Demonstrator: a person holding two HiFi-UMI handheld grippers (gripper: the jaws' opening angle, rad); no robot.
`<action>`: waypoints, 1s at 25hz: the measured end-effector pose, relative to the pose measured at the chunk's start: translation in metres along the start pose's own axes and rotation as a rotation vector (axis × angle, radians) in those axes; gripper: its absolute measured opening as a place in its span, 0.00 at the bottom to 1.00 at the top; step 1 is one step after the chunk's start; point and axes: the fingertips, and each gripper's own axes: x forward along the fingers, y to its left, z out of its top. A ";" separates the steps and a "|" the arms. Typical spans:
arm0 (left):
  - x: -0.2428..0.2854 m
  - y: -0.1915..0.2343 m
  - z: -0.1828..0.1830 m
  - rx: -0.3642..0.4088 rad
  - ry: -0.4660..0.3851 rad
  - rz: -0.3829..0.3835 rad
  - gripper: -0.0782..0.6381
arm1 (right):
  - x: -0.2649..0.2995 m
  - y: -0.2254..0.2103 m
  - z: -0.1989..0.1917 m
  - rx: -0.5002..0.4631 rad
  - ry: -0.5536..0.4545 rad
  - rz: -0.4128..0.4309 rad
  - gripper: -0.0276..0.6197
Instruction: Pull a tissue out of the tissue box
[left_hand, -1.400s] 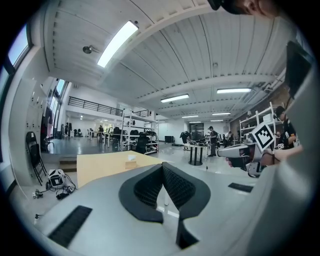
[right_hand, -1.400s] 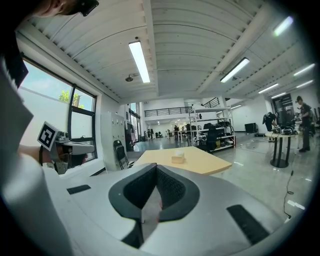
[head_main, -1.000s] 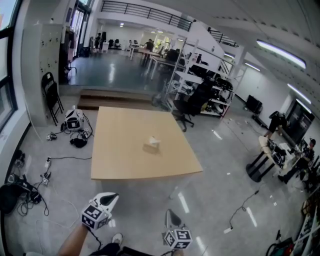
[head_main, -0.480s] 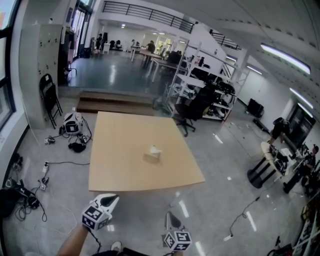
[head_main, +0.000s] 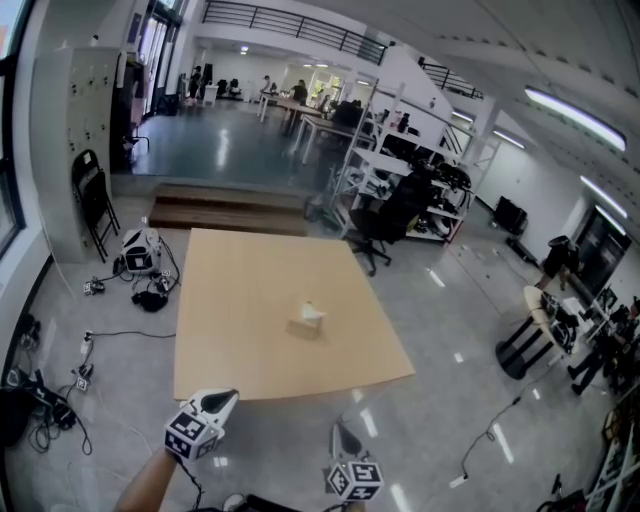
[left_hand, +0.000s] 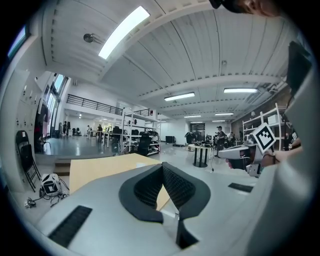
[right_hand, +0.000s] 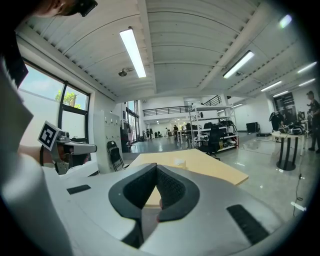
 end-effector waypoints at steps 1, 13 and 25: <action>0.004 0.003 -0.002 -0.003 0.002 -0.004 0.12 | 0.003 -0.001 0.002 0.000 -0.001 -0.005 0.06; 0.037 0.033 -0.001 -0.014 0.003 -0.012 0.12 | 0.040 -0.009 0.012 -0.009 0.004 -0.020 0.06; 0.056 0.048 -0.002 -0.026 0.010 -0.002 0.12 | 0.071 -0.021 0.016 -0.006 0.017 -0.003 0.06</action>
